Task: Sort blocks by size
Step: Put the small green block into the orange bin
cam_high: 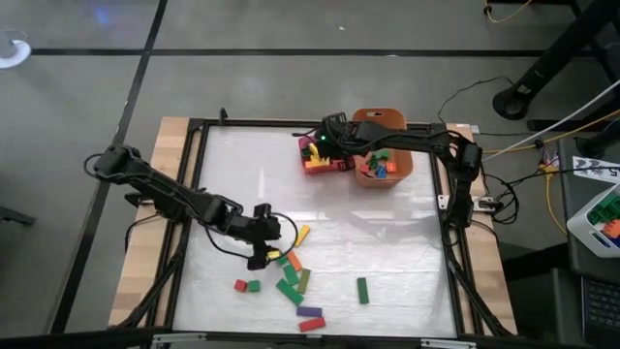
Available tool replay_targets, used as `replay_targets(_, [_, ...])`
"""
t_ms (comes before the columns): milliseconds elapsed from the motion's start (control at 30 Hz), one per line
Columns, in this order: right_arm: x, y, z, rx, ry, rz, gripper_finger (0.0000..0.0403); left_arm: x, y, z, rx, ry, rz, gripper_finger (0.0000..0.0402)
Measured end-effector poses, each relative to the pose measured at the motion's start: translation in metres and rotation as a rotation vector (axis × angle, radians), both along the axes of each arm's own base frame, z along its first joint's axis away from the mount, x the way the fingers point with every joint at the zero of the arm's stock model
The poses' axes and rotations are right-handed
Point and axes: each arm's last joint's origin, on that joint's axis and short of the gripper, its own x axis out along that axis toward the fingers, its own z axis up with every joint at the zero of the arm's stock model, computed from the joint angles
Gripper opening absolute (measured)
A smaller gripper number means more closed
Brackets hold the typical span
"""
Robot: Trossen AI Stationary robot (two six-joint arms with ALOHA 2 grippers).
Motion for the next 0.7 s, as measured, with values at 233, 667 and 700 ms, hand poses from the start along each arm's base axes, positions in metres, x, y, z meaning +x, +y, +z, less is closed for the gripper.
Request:
replay_targets(233, [-0.005, 0.046, -0.005, 0.074, 0.165, 0.067, 0.019, 0.008, -0.014, -0.024, 0.095, 0.069, -0.172, 0.0182])
replay_targets(667, [-0.003, 0.15, -0.007, 0.096, 0.213, 0.209, 0.0191, 0.023, -0.024, -0.054, 0.246, 0.076, -0.409, 0.0182])
replay_targets(700, [-0.003, 0.156, -0.007, 0.096, 0.213, 0.219, 0.0191, 0.024, -0.024, -0.056, 0.244, 0.08, -0.41, 0.0182])
